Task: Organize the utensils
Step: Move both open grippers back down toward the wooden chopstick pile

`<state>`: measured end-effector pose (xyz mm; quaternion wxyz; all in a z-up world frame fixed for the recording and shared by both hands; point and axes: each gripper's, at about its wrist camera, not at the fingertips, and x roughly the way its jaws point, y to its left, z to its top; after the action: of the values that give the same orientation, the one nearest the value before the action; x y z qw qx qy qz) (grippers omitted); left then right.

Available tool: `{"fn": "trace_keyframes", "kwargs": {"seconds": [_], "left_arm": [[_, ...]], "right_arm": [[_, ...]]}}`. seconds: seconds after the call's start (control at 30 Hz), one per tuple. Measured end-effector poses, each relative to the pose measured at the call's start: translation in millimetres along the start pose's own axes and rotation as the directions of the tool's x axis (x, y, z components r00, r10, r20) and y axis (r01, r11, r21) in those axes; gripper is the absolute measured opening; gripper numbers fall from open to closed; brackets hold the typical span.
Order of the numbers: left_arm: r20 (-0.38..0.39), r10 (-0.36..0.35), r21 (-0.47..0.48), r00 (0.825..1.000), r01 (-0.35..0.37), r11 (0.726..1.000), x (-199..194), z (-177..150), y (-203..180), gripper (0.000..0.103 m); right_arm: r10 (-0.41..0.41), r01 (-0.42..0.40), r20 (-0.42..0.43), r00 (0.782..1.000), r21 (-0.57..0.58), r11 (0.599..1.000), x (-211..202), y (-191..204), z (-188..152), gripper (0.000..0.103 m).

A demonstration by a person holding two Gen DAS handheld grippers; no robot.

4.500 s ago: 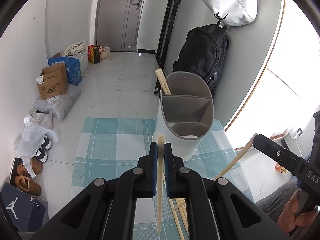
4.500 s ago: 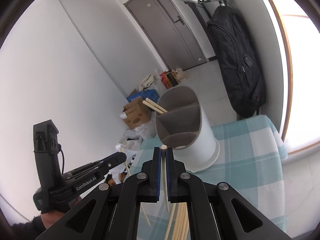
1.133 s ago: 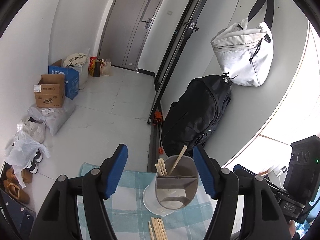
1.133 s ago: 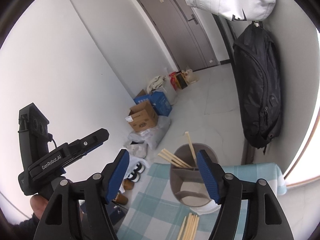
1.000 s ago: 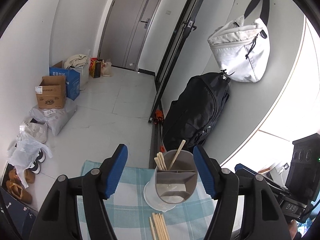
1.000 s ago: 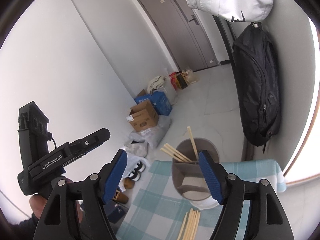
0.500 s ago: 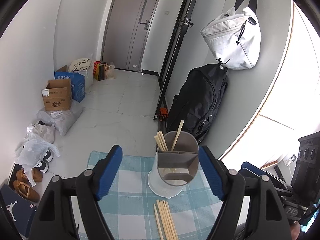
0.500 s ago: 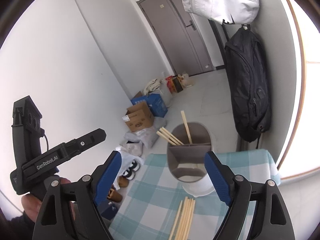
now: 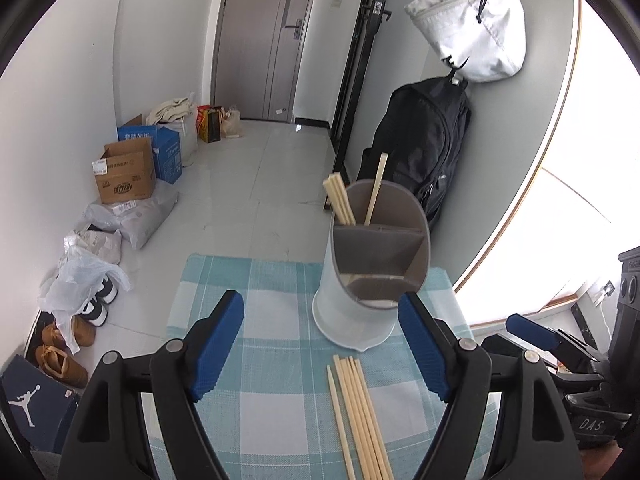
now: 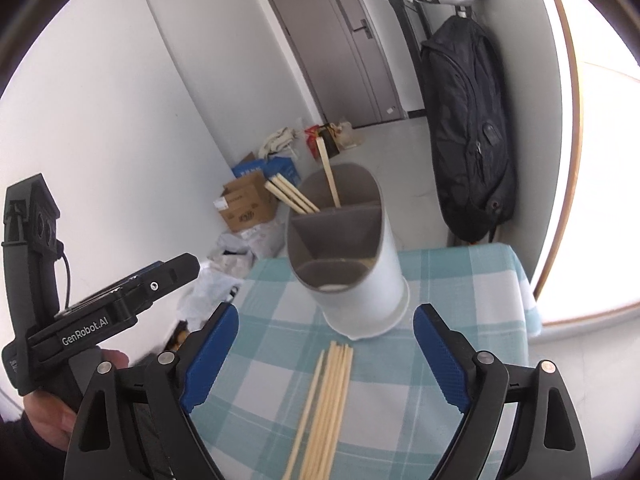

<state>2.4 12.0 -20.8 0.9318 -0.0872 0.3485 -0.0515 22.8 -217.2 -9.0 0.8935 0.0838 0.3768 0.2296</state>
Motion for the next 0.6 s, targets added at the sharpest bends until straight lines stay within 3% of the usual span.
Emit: {"fn": "trace_keyframes", "kwargs": {"seconds": [0.3,0.5,0.53,0.6], "left_arm": [[-0.085,0.041,-0.002,0.995,-0.041,0.999,26.8,-27.1,14.8,0.076],[-0.179,0.045,-0.031,0.983,-0.051,0.998,42.3,-37.4,29.6,0.076],[-0.185,0.045,-0.038,0.982,-0.053,0.998,43.6,-36.9,30.9,0.076],[-0.184,0.053,-0.044,0.981,-0.062,0.997,44.1,-36.1,32.4,0.076]], "right_arm": [[-0.043,0.046,-0.148,0.988,0.018,0.999,37.9,-17.4,-21.2,0.086],[-0.041,0.052,-0.305,0.952,0.027,0.998,73.8,-21.1,-34.4,0.057],[-0.03,0.044,-0.347,0.937,0.031,0.999,82.9,-20.7,-36.3,0.042],[-0.033,0.047,-0.406,0.913,0.025,0.999,96.4,-18.1,-40.1,0.027]]}}
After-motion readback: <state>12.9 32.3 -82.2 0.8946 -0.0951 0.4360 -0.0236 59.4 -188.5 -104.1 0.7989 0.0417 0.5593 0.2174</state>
